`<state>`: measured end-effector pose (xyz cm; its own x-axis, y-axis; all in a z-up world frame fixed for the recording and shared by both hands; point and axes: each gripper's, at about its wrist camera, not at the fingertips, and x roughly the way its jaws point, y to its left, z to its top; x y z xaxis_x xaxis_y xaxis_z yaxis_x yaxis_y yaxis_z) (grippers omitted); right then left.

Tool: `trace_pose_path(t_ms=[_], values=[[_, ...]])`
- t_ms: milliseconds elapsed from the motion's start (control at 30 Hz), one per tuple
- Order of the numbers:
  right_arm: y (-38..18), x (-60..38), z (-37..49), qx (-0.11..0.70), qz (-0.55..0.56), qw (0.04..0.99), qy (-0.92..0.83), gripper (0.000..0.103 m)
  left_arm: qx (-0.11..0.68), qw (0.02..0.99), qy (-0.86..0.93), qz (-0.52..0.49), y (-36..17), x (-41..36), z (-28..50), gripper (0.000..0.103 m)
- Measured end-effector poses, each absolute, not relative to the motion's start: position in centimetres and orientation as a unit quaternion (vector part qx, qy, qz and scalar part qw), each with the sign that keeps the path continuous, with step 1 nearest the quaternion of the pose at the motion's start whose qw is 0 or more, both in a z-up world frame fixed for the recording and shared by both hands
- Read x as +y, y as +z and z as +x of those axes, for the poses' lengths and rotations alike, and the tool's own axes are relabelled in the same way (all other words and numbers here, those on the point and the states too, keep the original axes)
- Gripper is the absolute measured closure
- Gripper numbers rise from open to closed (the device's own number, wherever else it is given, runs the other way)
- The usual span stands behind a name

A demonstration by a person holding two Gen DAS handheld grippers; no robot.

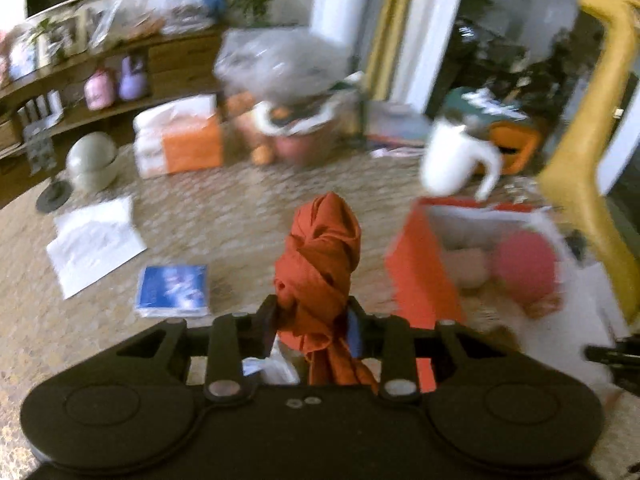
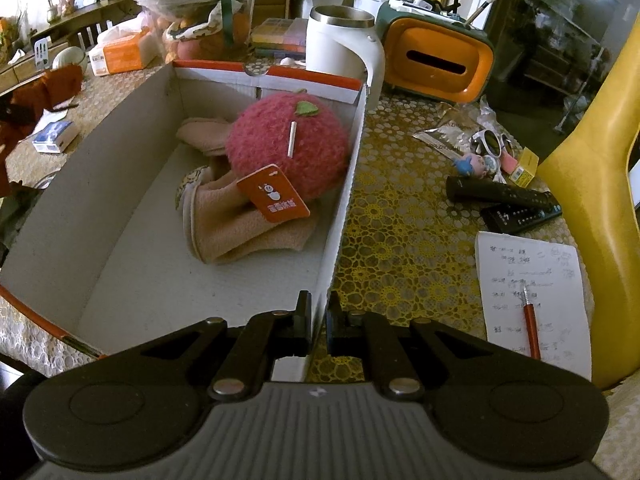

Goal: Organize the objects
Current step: 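Close the left gripper on the orange cloth and lift it, then carry the orange cloth into the box and release it beside the plush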

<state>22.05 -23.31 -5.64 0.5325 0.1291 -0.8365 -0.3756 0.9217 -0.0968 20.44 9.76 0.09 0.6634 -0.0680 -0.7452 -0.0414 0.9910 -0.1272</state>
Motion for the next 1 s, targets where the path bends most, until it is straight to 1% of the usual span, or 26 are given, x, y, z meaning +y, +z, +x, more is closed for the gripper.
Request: trace_pose_path(t_ms=[167, 367, 767, 867, 1000], values=[[-5.6, -23.3, 22.1, 0.461, -0.135, 0.865, 0.146, 0.096, 0.362, 0.929, -0.061, -0.055, 3.5, 5.7, 19.3, 0.071], [-5.7, -23.3, 22.1, 0.461, -0.132, 0.865, 0.147, 0.096, 0.347, 0.928, -0.131, -0.026, 4.9, 0.3, 19.6, 0.071], [-5.7, -23.5, 22.1, 0.459, -0.126, 0.866, 0.150, 0.096, 0.366, 0.907, -0.205, 0.041, 1.9, -8.0, 20.6, 0.071], [-5.7, -23.6, 22.0, 0.460, -0.123, 0.866, 0.150, 0.096, 0.363, 0.904, -0.213, 0.077, 0.8, -9.4, 20.5, 0.071], [-5.7, -23.7, 22.0, 0.460, -0.121, 0.866, 0.151, 0.096, 0.394, 0.888, -0.215, 0.098, -1.5, -9.9, 21.3, 0.071]])
